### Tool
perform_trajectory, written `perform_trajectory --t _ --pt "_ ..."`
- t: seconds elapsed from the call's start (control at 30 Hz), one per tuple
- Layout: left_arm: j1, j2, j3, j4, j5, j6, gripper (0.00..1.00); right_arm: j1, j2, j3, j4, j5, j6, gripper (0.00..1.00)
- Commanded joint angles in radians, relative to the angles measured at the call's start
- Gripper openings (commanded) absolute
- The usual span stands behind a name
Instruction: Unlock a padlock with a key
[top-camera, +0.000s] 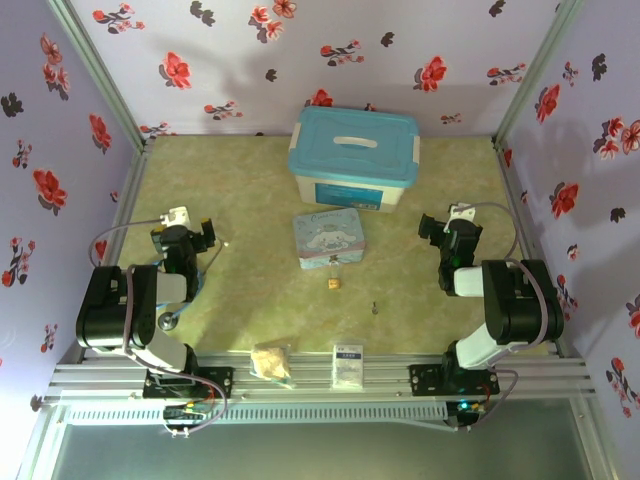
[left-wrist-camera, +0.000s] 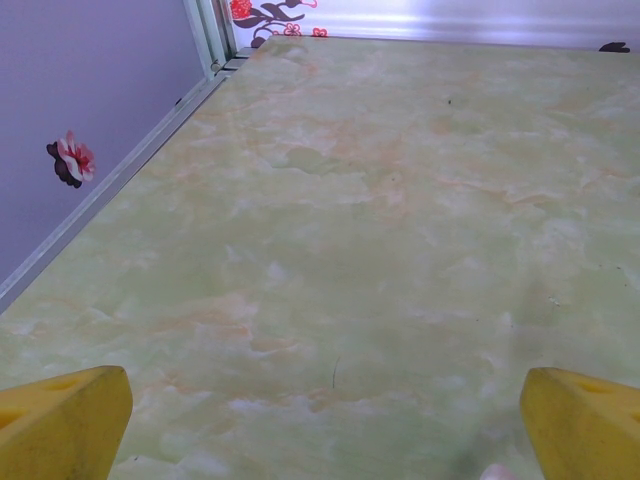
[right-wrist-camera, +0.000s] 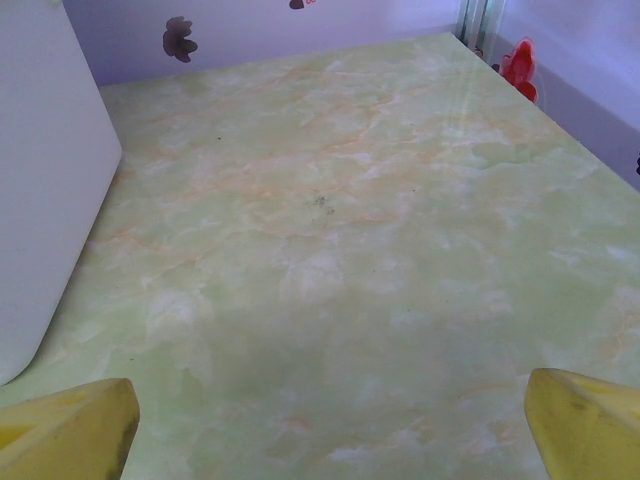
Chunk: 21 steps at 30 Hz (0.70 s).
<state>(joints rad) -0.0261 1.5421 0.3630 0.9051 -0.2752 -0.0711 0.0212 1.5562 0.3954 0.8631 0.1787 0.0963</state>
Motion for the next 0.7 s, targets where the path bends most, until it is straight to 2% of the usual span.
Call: perform_trajectory --t 0.0,0.57,0.67 --pt "0.005 0.005 0.014 0.023 0.010 0.016 1.00 -0.002 0.001 -0.001 0.010 -0.004 -0.011 0.99" --pt "0.005 0.005 0.011 0.028 0.009 0.017 1.00 -0.004 0.001 -0.005 0.016 -0.009 -0.010 0.99" --pt "0.005 -0.070 0.033 -0.069 0.000 0.013 1.00 -0.004 -0.029 0.003 -0.017 -0.028 -0.015 0.99"
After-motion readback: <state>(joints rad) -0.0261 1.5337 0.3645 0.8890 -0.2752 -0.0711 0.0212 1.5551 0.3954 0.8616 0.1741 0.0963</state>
